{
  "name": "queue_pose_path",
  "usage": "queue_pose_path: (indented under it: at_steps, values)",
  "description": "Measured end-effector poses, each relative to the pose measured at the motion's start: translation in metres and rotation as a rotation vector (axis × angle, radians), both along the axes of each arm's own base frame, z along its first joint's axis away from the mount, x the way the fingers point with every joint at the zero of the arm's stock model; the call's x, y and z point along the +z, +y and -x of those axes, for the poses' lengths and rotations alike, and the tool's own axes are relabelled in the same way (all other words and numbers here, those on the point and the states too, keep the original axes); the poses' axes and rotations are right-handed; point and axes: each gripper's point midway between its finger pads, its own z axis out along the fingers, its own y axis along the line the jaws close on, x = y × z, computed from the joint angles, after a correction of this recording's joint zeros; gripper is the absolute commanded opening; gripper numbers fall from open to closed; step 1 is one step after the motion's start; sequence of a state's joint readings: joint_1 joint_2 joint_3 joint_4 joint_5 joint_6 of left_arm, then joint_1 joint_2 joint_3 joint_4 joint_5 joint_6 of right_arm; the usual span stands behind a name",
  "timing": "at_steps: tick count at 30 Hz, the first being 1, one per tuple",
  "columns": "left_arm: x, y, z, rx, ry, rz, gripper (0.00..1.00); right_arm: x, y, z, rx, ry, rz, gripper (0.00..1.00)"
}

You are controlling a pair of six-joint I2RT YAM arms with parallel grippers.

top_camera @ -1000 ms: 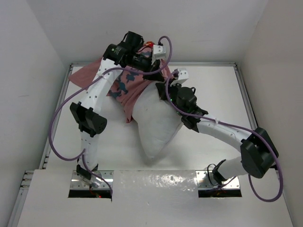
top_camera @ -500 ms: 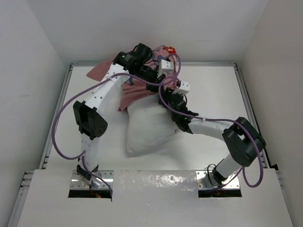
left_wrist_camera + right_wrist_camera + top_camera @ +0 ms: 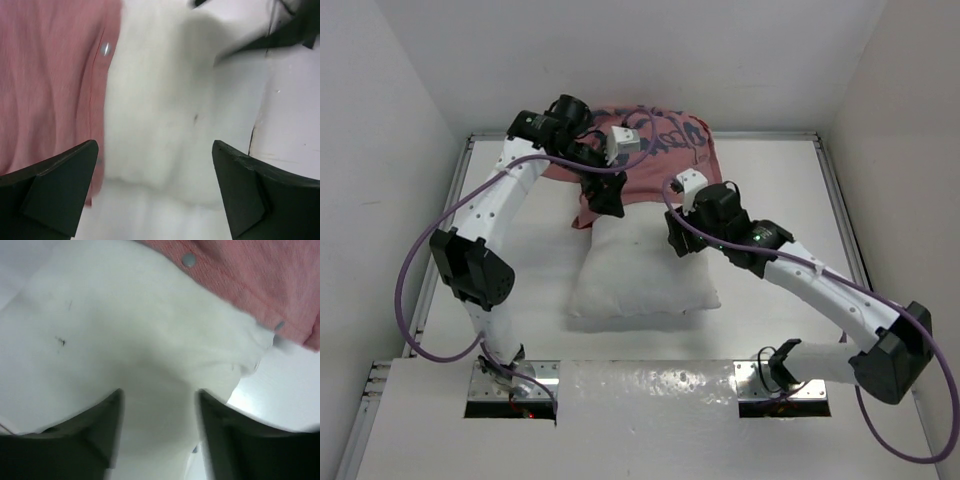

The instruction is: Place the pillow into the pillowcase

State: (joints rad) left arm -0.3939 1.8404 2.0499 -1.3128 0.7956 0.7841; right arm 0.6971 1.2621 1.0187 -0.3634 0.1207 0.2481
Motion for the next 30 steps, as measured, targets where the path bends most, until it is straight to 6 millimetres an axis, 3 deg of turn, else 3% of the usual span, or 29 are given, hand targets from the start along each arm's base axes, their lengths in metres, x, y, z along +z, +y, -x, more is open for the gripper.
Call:
queue_pose_path:
  at_steps: [1, 2, 3, 5, 6, 7, 8, 10, 13, 17, 19, 23, 30]
  values:
    - [-0.006, 0.01, -0.002, 0.028, 0.014, -0.021, 0.87, -0.001, -0.007, 0.004, 0.011, 0.007, 0.033, 0.07]
    - [-0.014, 0.018, -0.004, 0.053, 0.029, -0.043, 0.67, -0.002, -0.015, 0.007, 0.014, 0.017, 0.052, 0.03]
    - [-0.02, 0.025, -0.004, 0.073, 0.045, -0.064, 0.56, -0.002, -0.024, 0.007, -0.007, 0.031, 0.052, 0.02]
    - [-0.035, 0.038, -0.005, 0.113, 0.069, -0.118, 0.41, 0.002, -0.053, -0.006, -0.095, 0.041, 0.019, 0.18]
    - [-0.043, 0.045, -0.006, 0.138, 0.08, -0.147, 0.42, 0.004, -0.072, -0.015, -0.163, 0.037, 0.003, 0.21]
    - [-0.05, 0.053, -0.008, 0.165, 0.084, -0.176, 0.46, 0.005, -0.095, -0.024, -0.239, 0.036, -0.017, 0.25]
    - [-0.057, 0.058, -0.01, 0.191, 0.089, -0.198, 0.59, 0.004, -0.113, -0.032, -0.303, 0.042, -0.041, 0.4]
    - [-0.07, 0.073, -0.017, 0.267, 0.119, -0.227, 0.72, 0.001, -0.149, -0.049, -0.435, 0.071, -0.118, 0.54]
    - [-0.086, 0.115, -0.046, 0.476, 0.173, -0.226, 0.73, -0.016, -0.172, -0.073, -0.517, 0.137, -0.194, 0.61]
    - [-0.115, 0.185, -0.085, 0.741, 0.215, -0.212, 0.75, -0.052, -0.166, -0.115, -0.509, 0.251, -0.238, 0.66]
    - [-0.133, 0.203, -0.092, 0.791, 0.253, -0.208, 0.79, -0.067, -0.157, -0.134, -0.477, 0.288, -0.266, 0.66]
    - [-0.159, 0.183, -0.095, 0.744, 0.341, -0.151, 0.8, -0.092, -0.141, -0.154, -0.433, 0.326, -0.321, 0.66]
    - [-0.195, 0.155, -0.095, 0.668, 0.448, -0.073, 0.8, -0.115, -0.131, -0.167, -0.393, 0.339, -0.361, 0.66]
